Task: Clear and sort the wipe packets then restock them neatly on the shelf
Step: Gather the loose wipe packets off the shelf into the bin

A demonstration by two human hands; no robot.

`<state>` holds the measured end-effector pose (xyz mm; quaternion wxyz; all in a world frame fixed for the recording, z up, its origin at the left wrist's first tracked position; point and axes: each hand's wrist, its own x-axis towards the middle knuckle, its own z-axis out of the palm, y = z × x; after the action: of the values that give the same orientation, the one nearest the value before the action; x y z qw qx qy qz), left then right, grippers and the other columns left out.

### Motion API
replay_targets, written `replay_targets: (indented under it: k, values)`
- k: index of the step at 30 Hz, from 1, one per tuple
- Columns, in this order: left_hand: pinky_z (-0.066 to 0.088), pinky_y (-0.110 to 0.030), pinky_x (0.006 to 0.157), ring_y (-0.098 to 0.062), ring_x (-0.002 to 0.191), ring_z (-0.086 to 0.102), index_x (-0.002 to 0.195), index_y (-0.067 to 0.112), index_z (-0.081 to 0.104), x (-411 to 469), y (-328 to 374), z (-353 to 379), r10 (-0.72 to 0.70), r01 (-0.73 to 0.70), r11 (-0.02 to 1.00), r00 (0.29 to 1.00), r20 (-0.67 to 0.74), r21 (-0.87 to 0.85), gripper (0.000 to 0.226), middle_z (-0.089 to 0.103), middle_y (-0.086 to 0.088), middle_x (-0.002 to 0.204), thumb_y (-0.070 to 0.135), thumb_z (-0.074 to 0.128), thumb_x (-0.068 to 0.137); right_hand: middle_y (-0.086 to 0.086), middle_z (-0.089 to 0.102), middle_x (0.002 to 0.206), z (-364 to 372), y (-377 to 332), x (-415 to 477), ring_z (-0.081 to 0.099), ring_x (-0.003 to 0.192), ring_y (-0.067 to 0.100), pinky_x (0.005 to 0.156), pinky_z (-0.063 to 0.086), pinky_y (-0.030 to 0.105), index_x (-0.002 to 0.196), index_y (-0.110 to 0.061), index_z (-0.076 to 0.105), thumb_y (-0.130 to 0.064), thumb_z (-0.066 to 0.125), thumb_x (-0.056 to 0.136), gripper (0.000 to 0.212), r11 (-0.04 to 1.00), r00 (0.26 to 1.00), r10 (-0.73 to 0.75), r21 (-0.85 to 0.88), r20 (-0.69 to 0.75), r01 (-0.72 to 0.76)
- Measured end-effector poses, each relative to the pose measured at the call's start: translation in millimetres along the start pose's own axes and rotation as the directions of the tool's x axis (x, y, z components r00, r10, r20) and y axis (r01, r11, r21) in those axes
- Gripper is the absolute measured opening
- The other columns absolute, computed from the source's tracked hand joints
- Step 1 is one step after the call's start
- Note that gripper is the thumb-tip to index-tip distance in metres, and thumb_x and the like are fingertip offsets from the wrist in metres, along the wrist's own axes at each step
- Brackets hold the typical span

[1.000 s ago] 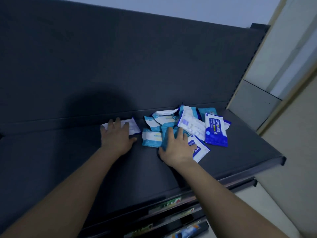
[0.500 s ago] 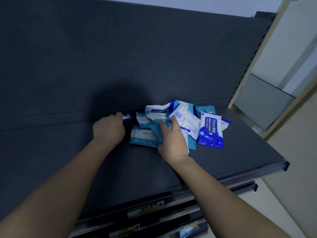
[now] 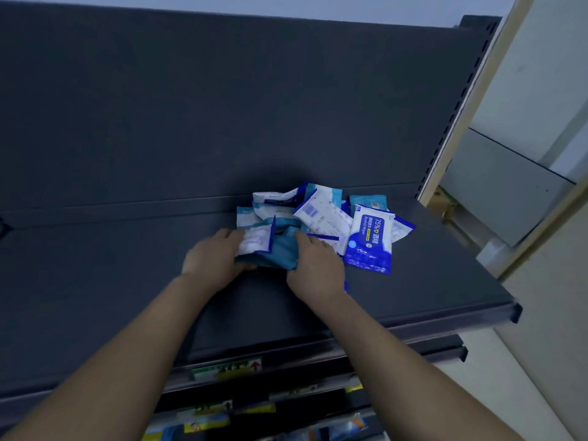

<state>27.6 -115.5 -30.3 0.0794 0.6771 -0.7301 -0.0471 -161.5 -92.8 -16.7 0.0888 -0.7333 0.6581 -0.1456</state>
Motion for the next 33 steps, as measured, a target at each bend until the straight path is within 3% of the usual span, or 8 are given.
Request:
replay_targets:
  k: [4, 7, 11, 15, 19, 23, 26, 33]
  values:
    - [0.051, -0.034, 0.073, -0.029, 0.101, 0.064, 0.136, 0.011, 0.035, -8.3, 26.6, -3.8, 0.007, -0.007, 0.907, 1.0, 0.002, 0.422, 0.041, 0.059, -0.007, 0.122, 0.017, 0.045, 0.097, 0.005, 0.057, 0.123, -6.4, 8.6, -4.0, 0.052, 0.112, 0.028, 0.08, 0.043, 0.033, 0.136, -0.016, 0.04, -0.009, 0.057, 0.078, 0.06, 0.997, 0.999, -0.049, 0.064, -0.024, 0.051]
    - [0.047, -0.032, 0.069, -0.027, 0.101, 0.065, 0.13, 0.01, 0.039, -12.6, 33.3, -8.7, 0.01, -0.026, 0.862, 0.999, 0.034, 0.506, 0.034, 0.063, -0.005, 0.118, 0.007, 0.04, 0.096, 0.005, 0.057, 0.126, -7.3, 13.4, -10.2, 0.052, 0.115, 0.027, 0.086, 0.042, 0.033, 0.135, -0.016, 0.044, -0.007, 0.054, 0.081, 0.056, 0.993, 0.997, -0.067, 0.098, -0.037, 0.071]
    - [0.044, -0.032, 0.066, -0.031, 0.093, 0.064, 0.115, 0.012, 0.05, -24.1, 28.1, -19.3, -0.063, 0.074, 0.952, 0.997, -0.045, 0.297, 0.023, 0.066, -0.009, 0.107, 0.013, 0.045, 0.092, 0.001, 0.054, 0.136, -9.2, 14.3, -19.1, 0.051, 0.12, 0.026, 0.09, 0.043, 0.033, 0.143, -0.022, 0.04, -0.008, 0.052, 0.085, 0.061, 0.981, 0.994, -0.046, 0.186, -0.095, 0.063]
    - [0.043, -0.032, 0.062, -0.036, 0.082, 0.061, 0.1, 0.01, 0.057, -51.4, 20.1, -34.2, -0.219, 0.206, 0.974, 0.96, -0.171, -0.093, 0.019, 0.066, -0.015, 0.092, 0.023, 0.056, 0.085, 0.003, 0.06, 0.127, -7.7, 2.6, -25.7, 0.056, 0.114, 0.027, 0.088, 0.043, 0.033, 0.134, -0.018, 0.051, -0.006, 0.053, 0.087, 0.049, 0.915, 0.971, -0.052, 0.378, -0.234, 0.14]
    - [0.045, -0.032, 0.065, -0.03, 0.081, 0.061, 0.085, 0.01, 0.059, -79.6, 9.9, -48.1, -0.477, 0.349, 0.78, 0.869, -0.132, -0.52, 0.007, 0.065, -0.01, 0.086, 0.014, 0.063, 0.081, 0.004, 0.062, 0.121, -4.5, -27.9, -37.7, 0.055, 0.111, 0.021, 0.084, 0.036, 0.021, 0.128, -0.012, 0.055, -0.01, 0.053, 0.094, 0.034, 0.75, 0.968, -0.097, 0.623, -0.23, 0.223]
    - [0.057, -0.042, 0.072, -0.025, 0.079, 0.068, 0.087, 0.012, 0.066, -117.4, -7.4, -50.4, -0.612, 0.327, 0.54, 0.785, -0.095, -0.776, 0.01, 0.072, -0.006, 0.088, 0.013, 0.066, 0.077, 0.0, 0.063, 0.116, 7.7, -70.6, -51.5, 0.056, 0.106, 0.014, 0.085, 0.04, 0.02, 0.125, -0.016, 0.058, -0.013, 0.053, 0.095, 0.031, 0.64, 0.951, -0.165, 0.705, -0.263, 0.306]
    - [0.056, -0.034, 0.066, -0.02, 0.075, 0.068, 0.082, 0.017, 0.067, -148.9, -24.0, -56.4, -0.68, 0.291, 0.45, 0.724, -0.113, -0.845, 0.01, 0.073, -0.003, 0.087, 0.008, 0.065, 0.079, -0.004, 0.063, 0.107, 15.0, -103.0, -62.7, 0.057, 0.096, 0.01, 0.08, 0.041, 0.022, 0.119, -0.019, 0.059, -0.013, 0.051, 0.095, 0.027, 0.602, 0.943, -0.222, 0.726, -0.247, 0.332]
    - [0.055, -0.041, 0.074, -0.023, 0.077, 0.068, 0.078, 0.021, 0.064, -238.2, -73.1, -76.9, -0.84, 0.285, 0.354, 0.516, -0.169, -0.891, 0.014, 0.071, 0.0, 0.081, 0.007, 0.065, 0.08, -0.001, 0.067, 0.095, 36.3, -193.4, -106.6, 0.06, 0.086, 0.016, 0.074, 0.048, 0.029, 0.108, -0.012, 0.066, -0.011, 0.057, 0.088, 0.022, 0.416, 0.864, -0.406, 0.782, -0.298, 0.465]
